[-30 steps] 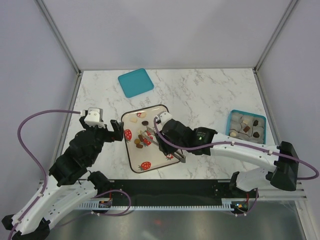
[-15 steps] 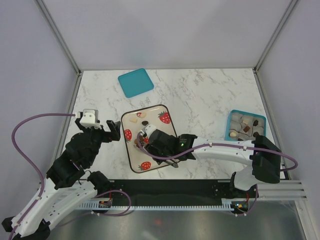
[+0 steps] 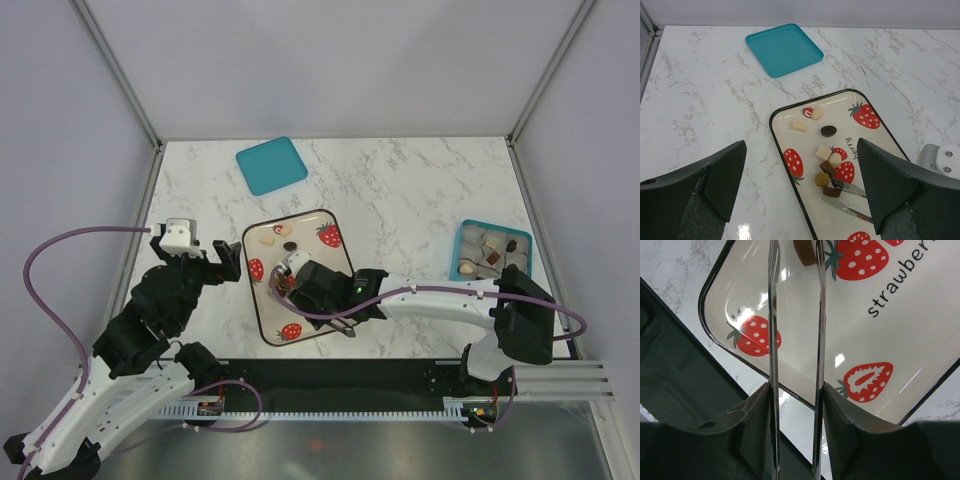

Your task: Pack the chocolate

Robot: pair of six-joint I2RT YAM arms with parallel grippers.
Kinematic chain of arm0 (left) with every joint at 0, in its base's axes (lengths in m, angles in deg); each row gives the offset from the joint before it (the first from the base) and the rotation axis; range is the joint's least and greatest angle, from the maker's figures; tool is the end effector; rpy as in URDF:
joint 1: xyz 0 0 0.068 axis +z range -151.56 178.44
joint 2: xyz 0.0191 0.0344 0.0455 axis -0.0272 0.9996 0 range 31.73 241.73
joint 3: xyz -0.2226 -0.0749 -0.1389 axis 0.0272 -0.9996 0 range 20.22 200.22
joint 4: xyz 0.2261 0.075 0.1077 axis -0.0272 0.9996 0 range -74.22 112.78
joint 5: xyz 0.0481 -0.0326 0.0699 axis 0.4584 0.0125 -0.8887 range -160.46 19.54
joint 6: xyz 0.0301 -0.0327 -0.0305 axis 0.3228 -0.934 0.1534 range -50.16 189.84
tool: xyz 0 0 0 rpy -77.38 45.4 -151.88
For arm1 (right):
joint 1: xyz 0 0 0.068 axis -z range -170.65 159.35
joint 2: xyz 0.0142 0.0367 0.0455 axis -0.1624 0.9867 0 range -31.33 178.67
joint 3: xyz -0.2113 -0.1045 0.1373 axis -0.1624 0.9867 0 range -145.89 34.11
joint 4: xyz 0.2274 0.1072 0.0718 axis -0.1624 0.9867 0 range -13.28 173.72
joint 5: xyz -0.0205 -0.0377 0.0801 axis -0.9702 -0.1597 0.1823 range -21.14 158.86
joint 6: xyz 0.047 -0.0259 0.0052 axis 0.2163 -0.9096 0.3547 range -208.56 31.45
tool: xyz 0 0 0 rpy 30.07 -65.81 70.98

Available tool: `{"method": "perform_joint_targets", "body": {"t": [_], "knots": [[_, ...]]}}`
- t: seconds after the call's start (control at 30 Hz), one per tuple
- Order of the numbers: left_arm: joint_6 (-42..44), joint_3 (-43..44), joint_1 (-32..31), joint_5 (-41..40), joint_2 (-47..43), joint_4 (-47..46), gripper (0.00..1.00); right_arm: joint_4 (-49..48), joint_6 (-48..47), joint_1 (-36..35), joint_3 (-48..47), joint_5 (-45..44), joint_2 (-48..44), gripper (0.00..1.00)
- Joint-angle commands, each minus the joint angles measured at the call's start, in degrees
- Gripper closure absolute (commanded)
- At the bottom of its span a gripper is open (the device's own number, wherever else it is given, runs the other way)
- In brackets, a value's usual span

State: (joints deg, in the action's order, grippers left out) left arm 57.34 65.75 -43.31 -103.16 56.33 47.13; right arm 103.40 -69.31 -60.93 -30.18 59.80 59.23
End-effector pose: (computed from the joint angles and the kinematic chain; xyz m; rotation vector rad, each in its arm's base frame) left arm 0.0796 -0.0452 0.3482 0.0271 1.7274 -0.1991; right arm 0.1181 0.3130 0.2358 -1.0321 2.3190 0.4559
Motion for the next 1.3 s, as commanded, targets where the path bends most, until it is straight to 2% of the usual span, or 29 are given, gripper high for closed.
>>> {"method": "perform_joint_targets", "body": {"t": [0.0,0.27,0.37,0.67,0.87,1.03,1.27], "knots": [[-0.9,0.0,-0.3,-1.5,0.2,-1.3,0.00,-2.0,-0.3,-0.2,-0.3,-0.8,0.8,0.50],[-0.9,-0.1,-0.3,-1.6,0.0,-1.4,0.00,-1.9,0.3,-0.2,-0.1,-1.2,0.7,0.53],[-0.8,0.0,-0.3,-1.5,-0.1,-1.3,0.00,-1.5,1.0,-0.2,-0.1,-1.9,-0.3,0.60],[-0.9,-0.1,-0.3,-1.6,-0.3,-1.3,0.00,0.1,6.1,-0.1,3.2,-4.5,-10.2,0.67],[-0.9,-0.1,-0.3,-1.5,0.2,-1.4,0.00,9.1,9.7,1.2,0.9,-9.5,-16.6,0.68],[-0.8,-0.2,-0.3,-1.2,0.4,-1.5,0.00,20.9,11.0,9.3,-3.2,-14.6,-22.6,0.68],[-0.9,-0.2,-0.3,-0.8,0.4,-1.5,0.00,30.5,10.7,27.3,-4.9,-16.3,-29.4,0.67]]}}
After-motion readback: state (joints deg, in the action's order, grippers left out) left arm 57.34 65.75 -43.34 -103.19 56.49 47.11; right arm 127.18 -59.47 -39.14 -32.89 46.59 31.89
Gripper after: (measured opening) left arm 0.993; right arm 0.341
